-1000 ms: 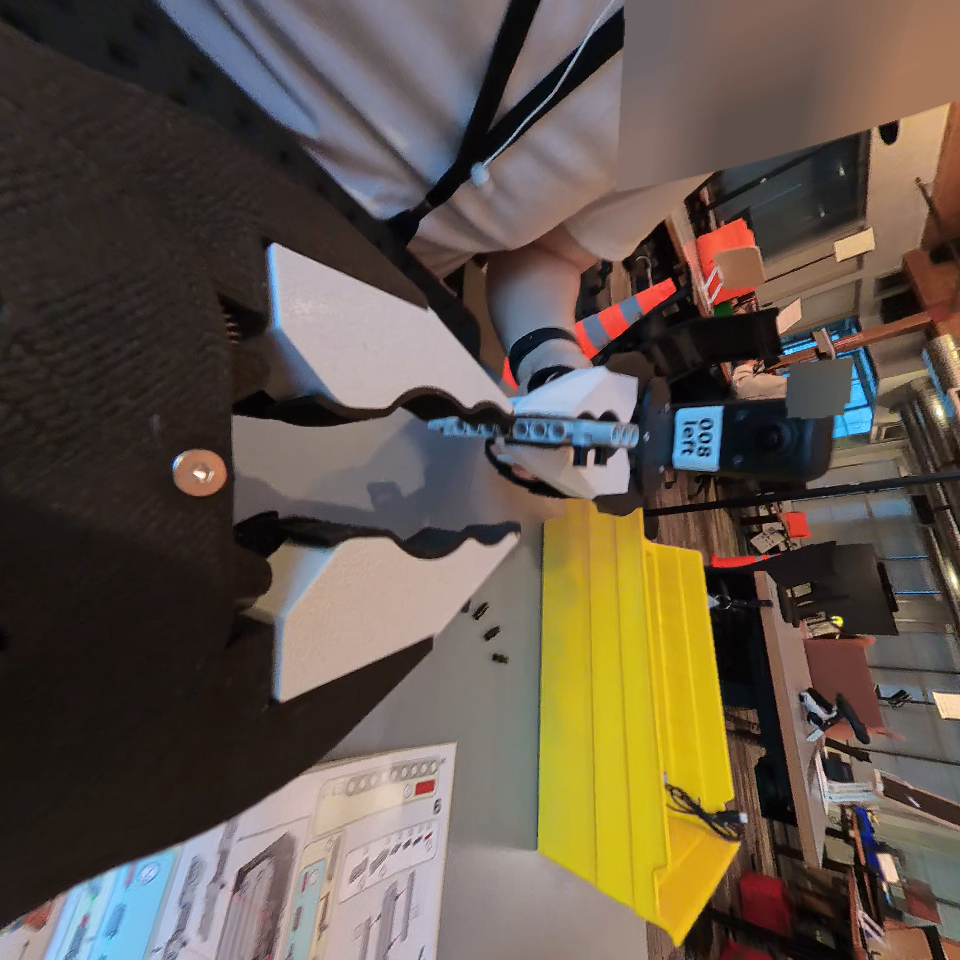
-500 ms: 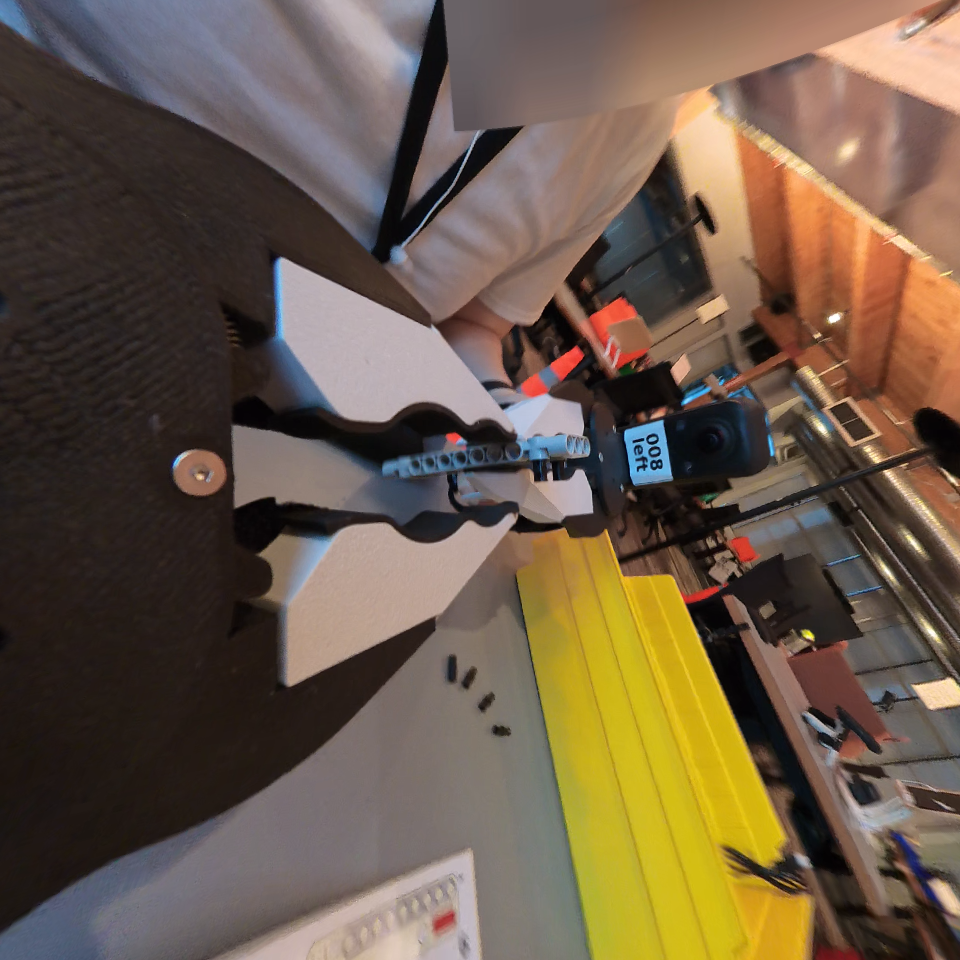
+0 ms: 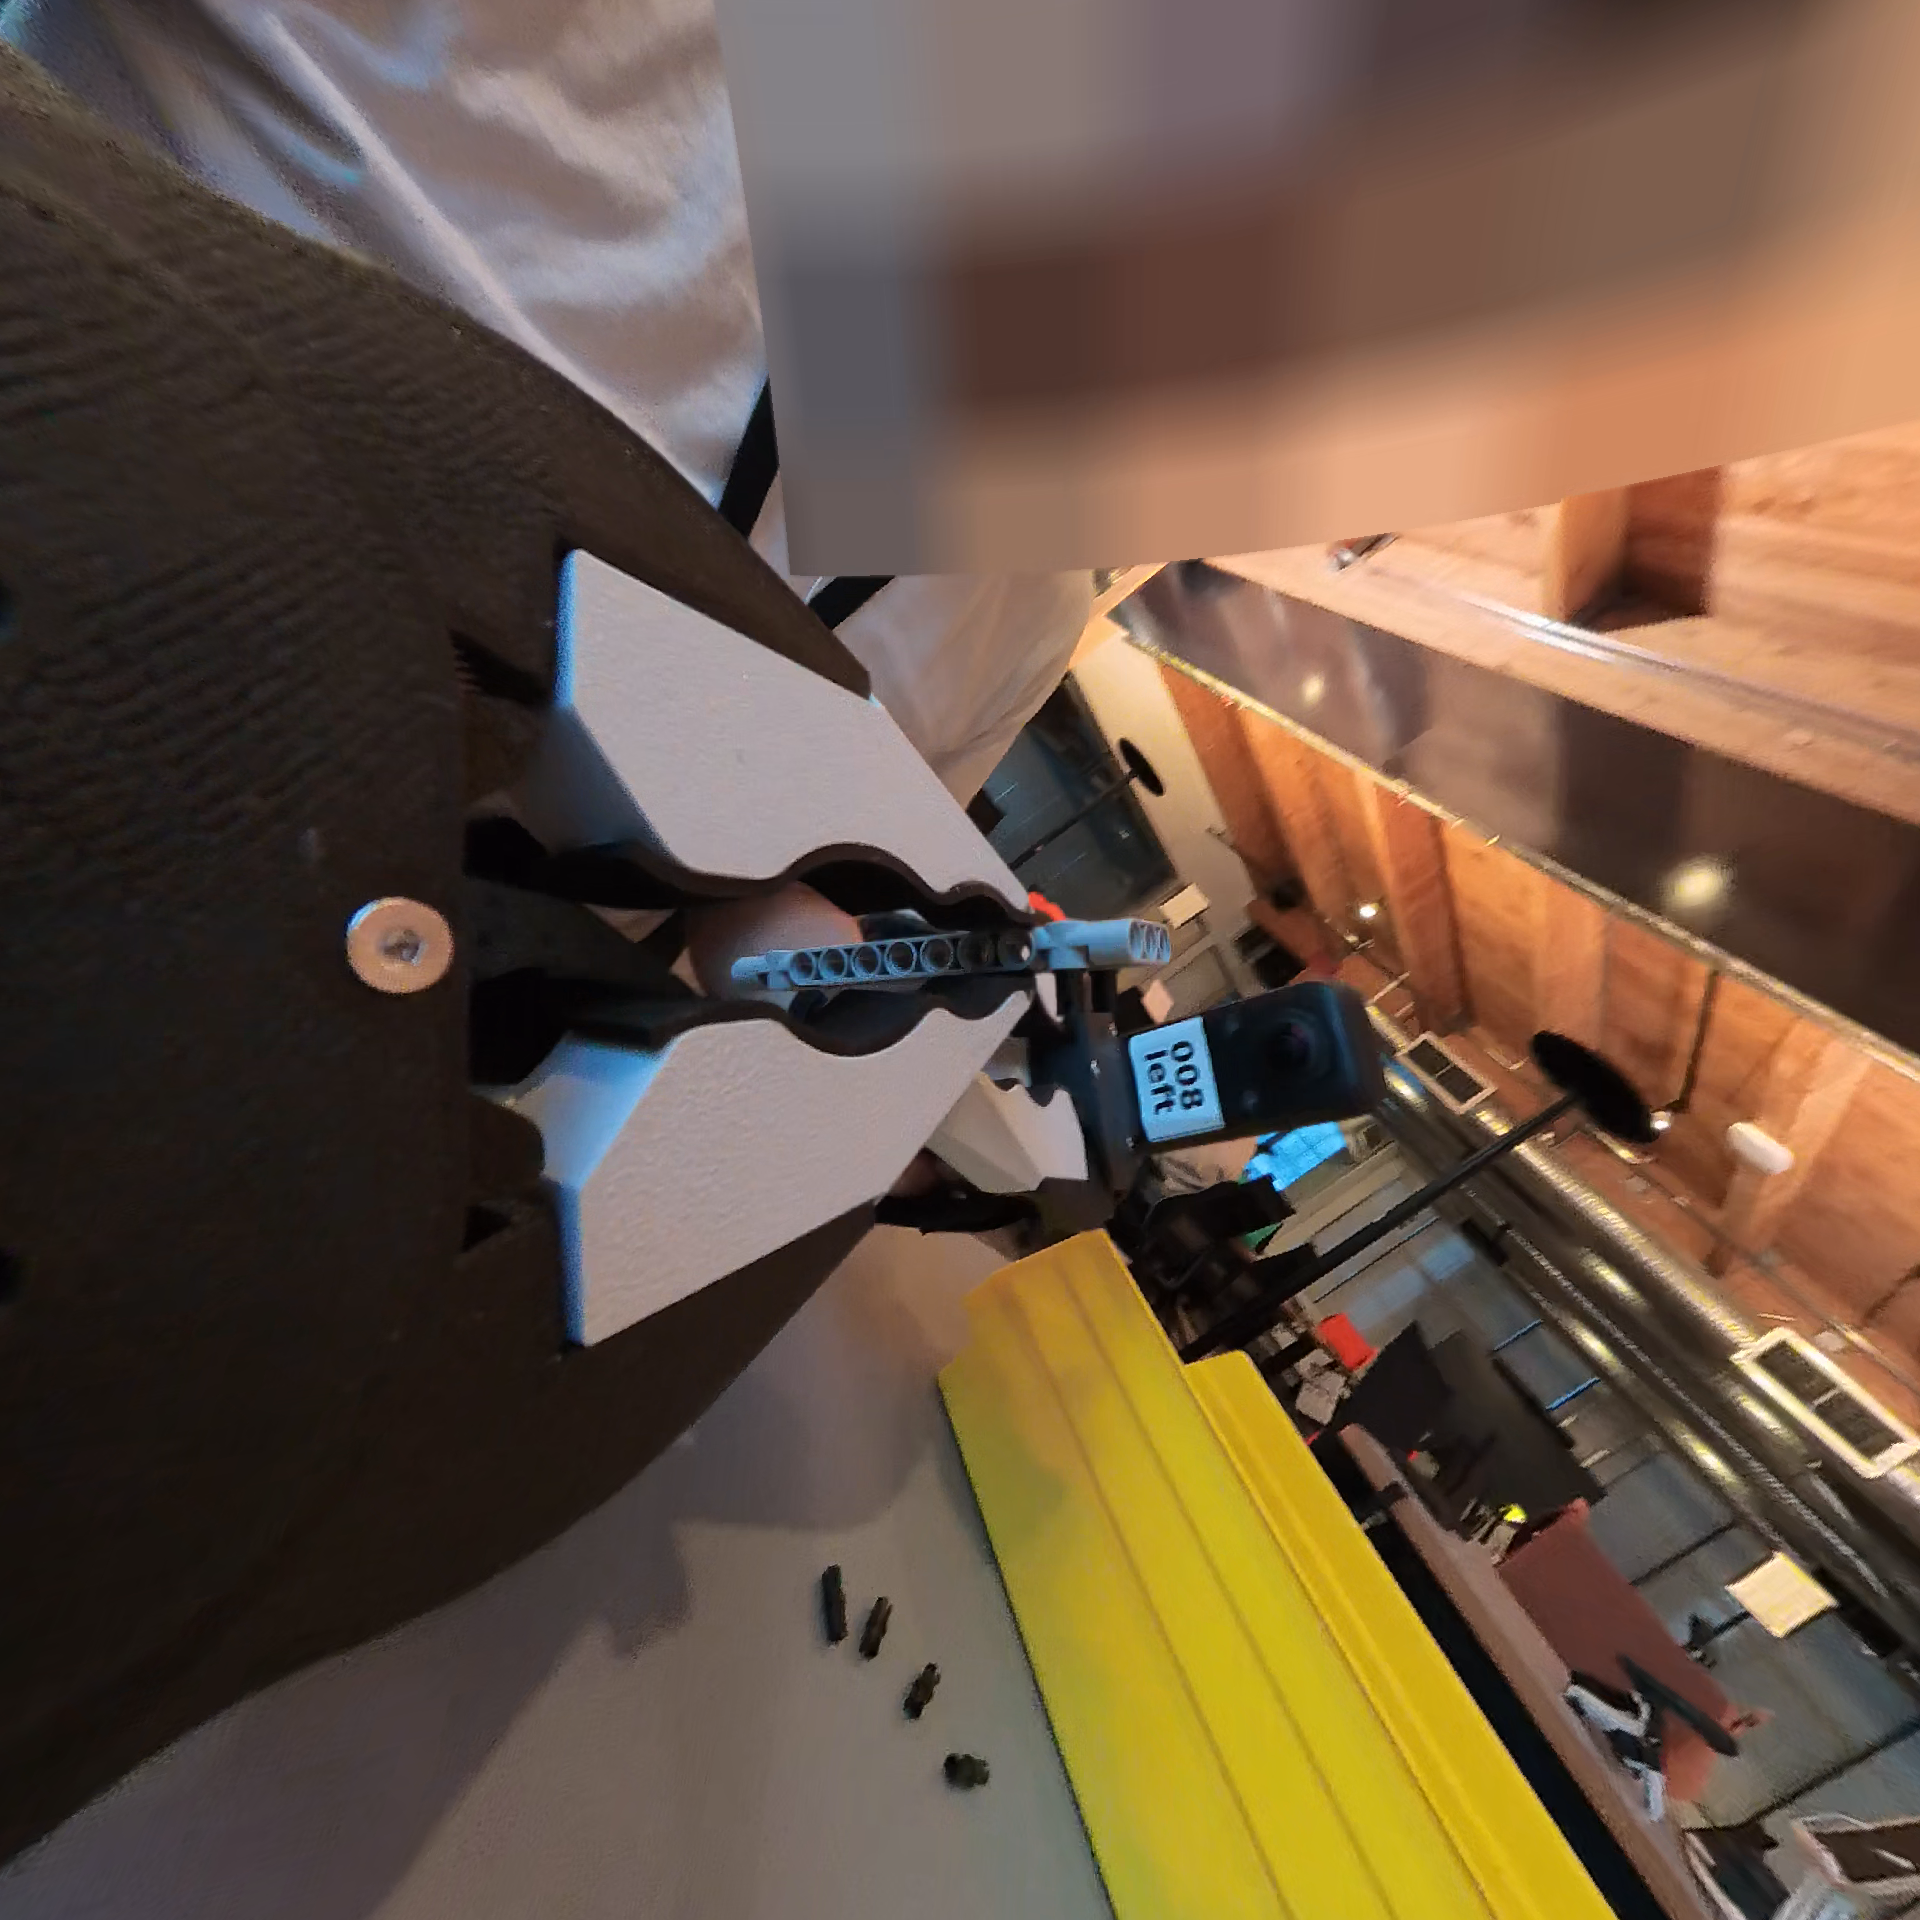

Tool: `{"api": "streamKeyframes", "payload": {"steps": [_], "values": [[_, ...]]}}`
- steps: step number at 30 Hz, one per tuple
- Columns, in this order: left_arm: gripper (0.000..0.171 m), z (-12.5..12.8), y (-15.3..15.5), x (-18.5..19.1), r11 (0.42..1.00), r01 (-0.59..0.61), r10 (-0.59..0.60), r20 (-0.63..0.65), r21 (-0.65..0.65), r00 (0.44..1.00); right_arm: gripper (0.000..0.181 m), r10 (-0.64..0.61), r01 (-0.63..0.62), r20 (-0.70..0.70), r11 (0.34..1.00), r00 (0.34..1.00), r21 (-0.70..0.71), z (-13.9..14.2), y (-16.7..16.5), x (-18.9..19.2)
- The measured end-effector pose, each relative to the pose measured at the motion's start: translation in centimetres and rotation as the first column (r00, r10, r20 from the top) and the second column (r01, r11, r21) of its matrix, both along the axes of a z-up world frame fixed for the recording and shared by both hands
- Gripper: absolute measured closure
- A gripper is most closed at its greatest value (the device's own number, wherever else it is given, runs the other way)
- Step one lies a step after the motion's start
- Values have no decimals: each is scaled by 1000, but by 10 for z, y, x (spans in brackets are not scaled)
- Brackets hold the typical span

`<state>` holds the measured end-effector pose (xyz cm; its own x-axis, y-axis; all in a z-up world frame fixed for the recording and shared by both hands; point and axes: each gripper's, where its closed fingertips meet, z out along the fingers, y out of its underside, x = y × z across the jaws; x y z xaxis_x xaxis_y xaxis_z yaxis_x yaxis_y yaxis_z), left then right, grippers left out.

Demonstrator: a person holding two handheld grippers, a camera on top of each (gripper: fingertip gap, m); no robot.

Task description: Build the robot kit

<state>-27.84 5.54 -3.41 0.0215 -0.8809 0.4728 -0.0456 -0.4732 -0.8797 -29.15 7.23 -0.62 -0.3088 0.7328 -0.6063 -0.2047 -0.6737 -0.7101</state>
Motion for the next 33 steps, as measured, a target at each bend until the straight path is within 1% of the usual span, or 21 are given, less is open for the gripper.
{"api": "streamKeyframes", "payload": {"steps": [3,6,7,8,10,11,13,14,15,17,19,21,23,24,26,27,28,30,31,33], "values": [[147,-7,0,-3,1000,5,-4,-48,29,999,175,-34,34,4,999,999,2,-1,7,7],[153,-16,11,-24,995,-80,87,-126,61,988,175,-125,119,64,989,990,91,-2,16,17],[157,-22,17,-35,988,-128,143,-188,90,972,175,-167,154,96,980,981,128,-4,20,21],[160,-29,23,-49,973,-181,214,-268,144,939,175,-207,184,135,968,969,168,-8,23,23],[162,-40,39,-82,917,-267,375,-410,297,832,175,-276,220,211,942,938,253,-15,30,27],[161,-42,45,-98,887,-284,438,-465,365,769,175,-296,225,235,931,926,286,-17,31,29],[161,-44,49,-120,856,-257,493,-562,448,664,175,-315,231,248,920,916,318,-16,34,30],[161,-43,50,-126,852,-239,502,-594,466,629,175,-316,229,247,918,916,323,-14,34,31],[160,-43,49,-127,864,-215,482,-626,455,613,175,-320,232,245,916,915,329,-11,34,32],[160,-47,48,-120,902,-177,415,-674,394,611,175,-335,239,246,905,909,352,-7,35,34],[161,-56,52,-111,926,-158,366,-711,342,600,175,-346,239,247,895,905,376,-2,33,37],[161,-73,57,-107,933,-149,353,-760,327,546,175,-360,244,245,882,900,403,5,30,40],[163,-92,64,-105,925,-154,377,-793,347,478,175,-375,246,242,867,895,434,11,26,44],[163,-101,65,-102,924,-166,380,-803,343,459,175,-379,247,238,861,894,445,14,24,45],[163,-111,67,-96,918,-205,396,-800,339,450,175,-381,248,226,855,896,456,20,21,47],[160,-113,73,-99,900,-241,436,-789,364,433,175,-380,248,221,853,898,459,22,19,48],[157,-113,76,-100,887,-270,459,-779,375,427,175,-380,248,217,852,899,462,23,18,49],[156,-115,75,-98,887,-316,453,-768,337,453,175,-377,243,218,850,900,468,25,17,50],[154,-116,76,-98,884,-334,456,-765,327,455,175,-377,240,220,849,900,471,26,17,51],[151,-119,79,-103,868,-351,482,-765,351,427,175,-382,242,218,843,898,480,27,17,53]]}}
